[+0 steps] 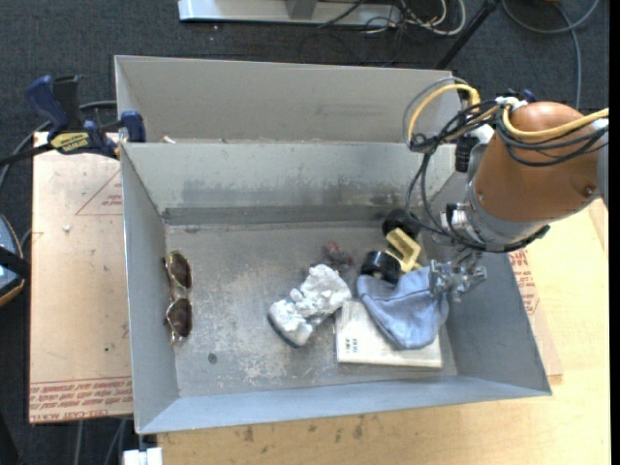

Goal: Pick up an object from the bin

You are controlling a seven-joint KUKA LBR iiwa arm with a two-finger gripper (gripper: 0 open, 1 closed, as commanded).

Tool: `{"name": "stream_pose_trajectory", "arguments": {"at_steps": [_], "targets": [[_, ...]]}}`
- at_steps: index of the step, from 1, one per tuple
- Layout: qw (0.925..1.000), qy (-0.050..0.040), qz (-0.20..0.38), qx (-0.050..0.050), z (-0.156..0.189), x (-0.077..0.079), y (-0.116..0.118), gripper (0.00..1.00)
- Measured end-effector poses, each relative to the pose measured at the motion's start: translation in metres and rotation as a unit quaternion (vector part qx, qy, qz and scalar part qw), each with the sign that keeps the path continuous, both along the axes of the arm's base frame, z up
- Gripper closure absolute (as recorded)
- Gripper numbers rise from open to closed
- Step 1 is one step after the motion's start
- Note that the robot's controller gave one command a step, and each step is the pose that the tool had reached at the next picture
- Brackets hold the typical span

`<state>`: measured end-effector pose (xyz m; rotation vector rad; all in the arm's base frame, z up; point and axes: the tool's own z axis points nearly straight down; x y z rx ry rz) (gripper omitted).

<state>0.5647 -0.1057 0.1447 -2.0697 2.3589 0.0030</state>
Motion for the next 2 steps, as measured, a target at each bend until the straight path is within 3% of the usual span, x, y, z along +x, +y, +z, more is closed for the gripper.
{"name": "stream_pose_trajectory", "arguments": {"at_steps": [1,2], "targets": [[1.0,-0.0043,0.006,-0.002,-0.039,0.006,-0.008,1.0],[0.9999,0.0003,0.015,-0.005,-0.068,0.013,0.01,1.0]]}}
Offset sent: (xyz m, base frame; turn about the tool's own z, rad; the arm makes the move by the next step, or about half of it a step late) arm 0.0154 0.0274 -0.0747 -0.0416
